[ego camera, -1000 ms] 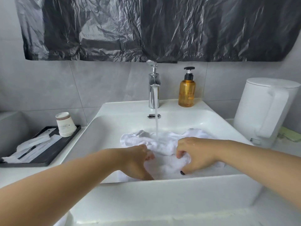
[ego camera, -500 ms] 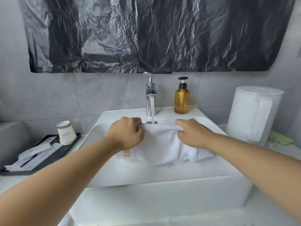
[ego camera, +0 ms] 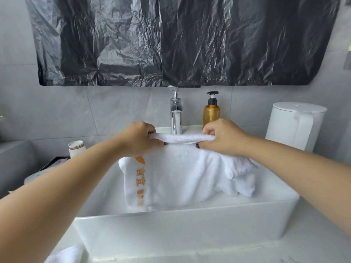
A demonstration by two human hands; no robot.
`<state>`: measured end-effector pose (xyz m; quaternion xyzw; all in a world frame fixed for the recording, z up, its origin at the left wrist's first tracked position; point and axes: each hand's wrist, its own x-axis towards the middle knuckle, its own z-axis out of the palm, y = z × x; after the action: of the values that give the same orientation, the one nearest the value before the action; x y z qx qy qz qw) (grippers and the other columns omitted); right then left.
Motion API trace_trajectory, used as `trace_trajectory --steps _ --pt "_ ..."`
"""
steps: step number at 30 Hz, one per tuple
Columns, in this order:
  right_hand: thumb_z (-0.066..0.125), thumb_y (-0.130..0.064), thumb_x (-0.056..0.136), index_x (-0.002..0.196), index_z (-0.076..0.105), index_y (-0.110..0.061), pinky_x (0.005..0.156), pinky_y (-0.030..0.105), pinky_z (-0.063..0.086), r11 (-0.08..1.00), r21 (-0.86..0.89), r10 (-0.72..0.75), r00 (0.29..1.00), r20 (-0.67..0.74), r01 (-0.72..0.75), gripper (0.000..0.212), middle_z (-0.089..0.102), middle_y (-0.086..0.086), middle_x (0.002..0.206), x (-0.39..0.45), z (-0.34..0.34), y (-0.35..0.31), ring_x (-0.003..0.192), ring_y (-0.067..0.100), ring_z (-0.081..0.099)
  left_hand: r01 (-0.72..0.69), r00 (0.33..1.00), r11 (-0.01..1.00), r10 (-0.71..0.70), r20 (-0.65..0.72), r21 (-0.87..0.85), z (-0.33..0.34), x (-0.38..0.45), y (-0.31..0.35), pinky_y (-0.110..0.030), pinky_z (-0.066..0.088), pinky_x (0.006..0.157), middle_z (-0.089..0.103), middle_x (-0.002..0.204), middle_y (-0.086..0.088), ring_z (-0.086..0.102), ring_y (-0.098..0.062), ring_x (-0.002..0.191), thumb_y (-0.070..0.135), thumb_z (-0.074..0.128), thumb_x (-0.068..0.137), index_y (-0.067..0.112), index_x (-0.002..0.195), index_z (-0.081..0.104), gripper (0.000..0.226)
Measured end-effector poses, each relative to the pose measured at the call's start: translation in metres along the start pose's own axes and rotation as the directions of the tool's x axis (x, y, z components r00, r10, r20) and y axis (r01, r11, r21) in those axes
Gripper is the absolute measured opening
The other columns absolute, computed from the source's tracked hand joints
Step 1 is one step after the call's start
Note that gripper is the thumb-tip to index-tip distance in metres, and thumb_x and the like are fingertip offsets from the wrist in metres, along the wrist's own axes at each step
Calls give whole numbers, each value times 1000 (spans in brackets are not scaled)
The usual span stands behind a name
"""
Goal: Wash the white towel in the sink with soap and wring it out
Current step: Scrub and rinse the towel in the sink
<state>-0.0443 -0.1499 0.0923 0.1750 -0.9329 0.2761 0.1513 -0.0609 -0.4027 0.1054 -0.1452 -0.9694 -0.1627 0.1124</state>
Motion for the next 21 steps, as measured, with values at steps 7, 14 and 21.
trace_trajectory --steps 7,14,21 --pt "59 -37 91 71 43 -15 52 25 31 901 -281 412 854 317 -330 33 47 0 74 11 55 50 72 18 48 -58 965 969 -7 261 241 80 11 -14 -39 40 107 39 148 -11 45 -30 134 42 62 94 15 148 31 68" --pt "55 -35 91 72 43 -15 57 31 39 870 -291 438 895 83 -399 30 56 6 88 16 56 83 85 27 57 -204 824 937 8 566 284 134 -17 -29 -46 -6 124 -20 166 -1 -18 -19 152 66 22 99 15 158 -12 85" --pt "46 -35 97 72 44 -11 59 30 36 952 -116 296 947 128 -282 35 55 9 86 29 95 -1 83 30 54 -5 712 967 -174 680 253 131 -11 -28 -55 -14 119 -37 158 6 -36 -11 144 105 35 49 17 150 -33 149"
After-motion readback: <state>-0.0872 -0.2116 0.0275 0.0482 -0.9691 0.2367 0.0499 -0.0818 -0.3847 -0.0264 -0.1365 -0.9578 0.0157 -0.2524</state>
